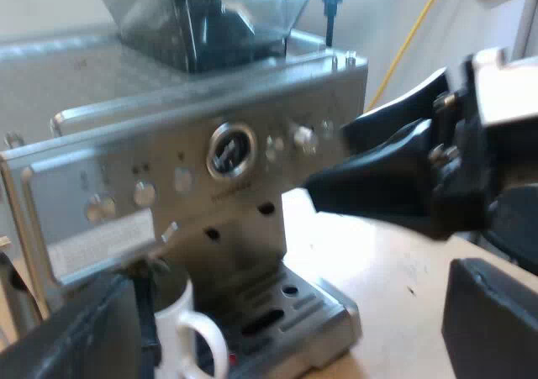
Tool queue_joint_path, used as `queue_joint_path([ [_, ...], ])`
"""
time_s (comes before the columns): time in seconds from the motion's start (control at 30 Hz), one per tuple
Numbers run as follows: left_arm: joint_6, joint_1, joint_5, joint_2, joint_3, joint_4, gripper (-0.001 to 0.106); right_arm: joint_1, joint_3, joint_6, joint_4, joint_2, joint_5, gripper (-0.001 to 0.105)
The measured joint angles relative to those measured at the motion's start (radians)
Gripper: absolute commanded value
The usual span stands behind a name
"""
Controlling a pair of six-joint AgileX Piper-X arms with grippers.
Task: Place mug into machine
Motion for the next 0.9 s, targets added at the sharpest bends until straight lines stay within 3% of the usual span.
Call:
queue_joint_path([
  [0.27,0.0,0.0,-0.002,0.099,-0.048,-0.001,0.081,-0.083,0.0,-0.003,0.077,-0.136,0.026,0.079],
  [0.63,0.022,0.006,0.005,0.305,-0.127,-0.009,0.081,-0.427,0.0,-0.022,0.282,-0.289,-0.168,0.079],
  [0.9,0.022,0.143,0.004,0.327,-0.129,0.0,0.081,-0.713,0.068,-0.068,0.342,-0.402,-0.335,0.079],
])
